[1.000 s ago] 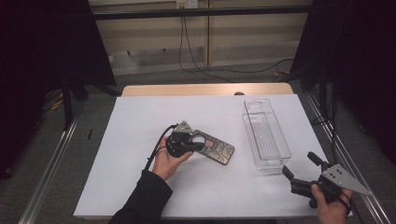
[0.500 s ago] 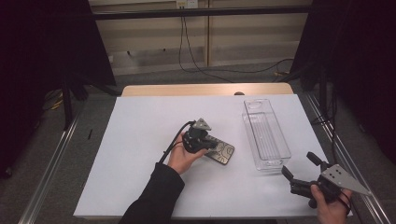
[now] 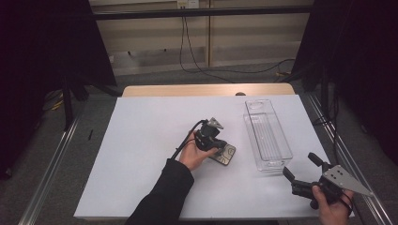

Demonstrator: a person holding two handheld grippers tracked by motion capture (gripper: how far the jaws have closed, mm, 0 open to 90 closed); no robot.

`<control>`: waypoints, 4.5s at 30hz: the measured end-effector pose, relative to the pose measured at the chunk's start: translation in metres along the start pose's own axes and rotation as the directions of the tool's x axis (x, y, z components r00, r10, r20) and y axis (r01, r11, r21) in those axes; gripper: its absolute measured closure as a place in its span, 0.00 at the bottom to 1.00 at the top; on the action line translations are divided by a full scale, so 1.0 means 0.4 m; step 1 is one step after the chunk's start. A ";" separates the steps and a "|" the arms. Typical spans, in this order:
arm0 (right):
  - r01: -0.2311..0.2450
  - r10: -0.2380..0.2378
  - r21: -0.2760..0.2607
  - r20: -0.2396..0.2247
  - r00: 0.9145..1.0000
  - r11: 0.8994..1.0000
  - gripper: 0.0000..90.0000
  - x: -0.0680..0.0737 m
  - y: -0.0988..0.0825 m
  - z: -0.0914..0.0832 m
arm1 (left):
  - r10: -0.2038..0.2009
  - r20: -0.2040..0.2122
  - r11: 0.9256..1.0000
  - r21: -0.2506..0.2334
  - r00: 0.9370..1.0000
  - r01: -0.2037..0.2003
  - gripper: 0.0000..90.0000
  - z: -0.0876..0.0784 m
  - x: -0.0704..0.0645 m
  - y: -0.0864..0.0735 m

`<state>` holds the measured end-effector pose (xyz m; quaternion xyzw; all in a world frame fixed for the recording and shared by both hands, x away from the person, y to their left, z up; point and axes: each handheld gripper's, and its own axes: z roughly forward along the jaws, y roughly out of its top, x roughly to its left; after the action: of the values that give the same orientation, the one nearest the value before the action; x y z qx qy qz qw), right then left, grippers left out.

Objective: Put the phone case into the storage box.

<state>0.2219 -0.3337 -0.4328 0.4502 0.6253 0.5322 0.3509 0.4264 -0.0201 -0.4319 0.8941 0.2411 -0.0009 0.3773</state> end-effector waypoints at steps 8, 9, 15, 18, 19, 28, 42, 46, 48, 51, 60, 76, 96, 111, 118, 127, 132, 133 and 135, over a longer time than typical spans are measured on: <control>0.003 -0.003 -0.001 -0.001 1.000 1.000 0.00 -0.002 -0.001 -0.001 | 0.002 -0.009 1.000 0.024 1.000 -0.001 1.00 0.050 -0.012 0.039; 0.000 0.000 0.000 -0.001 1.000 1.000 0.00 -0.002 -0.001 -0.001 | -0.002 -0.007 1.000 0.025 1.000 0.002 1.00 0.054 -0.013 0.044; -0.002 0.002 -0.003 -0.001 1.000 1.000 0.00 -0.002 0.000 -0.003 | -0.026 -0.017 0.999 0.037 1.000 0.026 1.00 0.088 -0.005 0.051; -0.001 0.001 -0.001 -0.002 1.000 1.000 0.00 -0.003 0.000 -0.004 | -0.044 -0.015 0.999 0.030 0.999 0.044 1.00 0.101 0.002 0.045; -0.001 0.001 -0.001 -0.001 1.000 1.000 0.00 -0.004 -0.001 -0.004 | -0.043 -0.021 0.999 0.030 0.999 0.044 1.00 0.104 0.004 0.044; -0.001 0.001 -0.001 -0.005 1.000 1.000 0.00 -0.002 0.000 -0.006 | -0.038 -0.016 0.998 0.044 0.999 0.039 1.00 0.107 -0.005 0.034; -0.002 0.002 0.002 0.001 1.000 1.000 0.00 -0.002 -0.001 -0.004 | -0.053 0.024 0.998 0.019 0.998 0.052 1.00 0.086 -0.021 -0.005; 0.000 0.000 0.001 -0.001 1.000 1.000 0.00 -0.001 -0.001 -0.004 | -0.040 0.024 0.999 0.024 0.999 0.039 1.00 0.082 -0.026 -0.008; 0.000 0.000 0.001 0.000 1.000 1.000 0.00 -0.001 -0.001 -0.004 | -0.034 0.025 0.999 0.032 0.999 0.033 1.00 0.080 -0.030 -0.009; 0.000 0.000 0.003 0.000 1.000 1.000 0.00 -0.002 -0.001 -0.004 | -0.028 0.026 0.999 0.040 0.999 0.027 1.00 0.077 -0.033 -0.010; 0.001 -0.001 0.001 0.000 1.000 1.000 0.00 -0.001 -0.001 -0.004 | -0.023 0.033 0.999 0.041 0.999 0.021 1.00 0.069 -0.042 -0.020; 0.002 -0.002 0.002 -0.001 1.000 1.000 0.00 -0.002 -0.002 -0.004 | -0.008 0.044 0.998 0.057 0.999 0.006 1.00 0.051 -0.060 -0.038; 0.013 -0.013 0.005 -0.002 1.000 1.000 0.00 0.001 -0.003 0.001 | -0.006 0.050 0.998 0.070 0.999 0.003 1.00 0.010 -0.081 -0.080; 0.019 -0.019 0.004 -0.009 1.000 1.000 0.00 -0.001 -0.003 -0.002 | 0.038 0.044 0.996 0.075 0.998 -0.042 1.00 -0.023 -0.091 -0.113; 0.019 -0.019 0.004 -0.007 1.000 1.000 0.00 -0.003 -0.004 -0.004 | 0.035 0.052 0.996 0.076 0.998 -0.039 1.00 -0.038 -0.093 -0.128; 0.021 -0.021 0.003 -0.011 1.000 1.000 0.00 -0.001 -0.004 -0.002 | 0.009 0.069 0.996 0.086 0.998 -0.015 1.00 -0.059 -0.096 -0.145; 0.022 -0.022 0.002 -0.010 1.000 1.000 0.00 0.000 -0.004 -0.002 | 0.001 0.078 0.996 0.090 0.997 -0.008 1.00 -0.070 -0.096 -0.156; 0.023 -0.023 0.003 -0.012 1.000 1.000 0.00 0.000 -0.004 -0.002 | 0.000 0.078 0.996 0.093 0.997 -0.008 1.00 -0.072 -0.098 -0.157; 0.022 -0.022 0.002 -0.014 1.000 1.000 0.00 0.001 -0.003 -0.002 | -0.002 0.079 0.996 0.093 0.997 -0.006 1.00 -0.074 -0.100 -0.160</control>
<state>0.2207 -0.3337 -0.4339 0.4400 0.6332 0.5308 0.3519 0.3580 0.0207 -0.4465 0.9103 0.2248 -0.0473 0.3444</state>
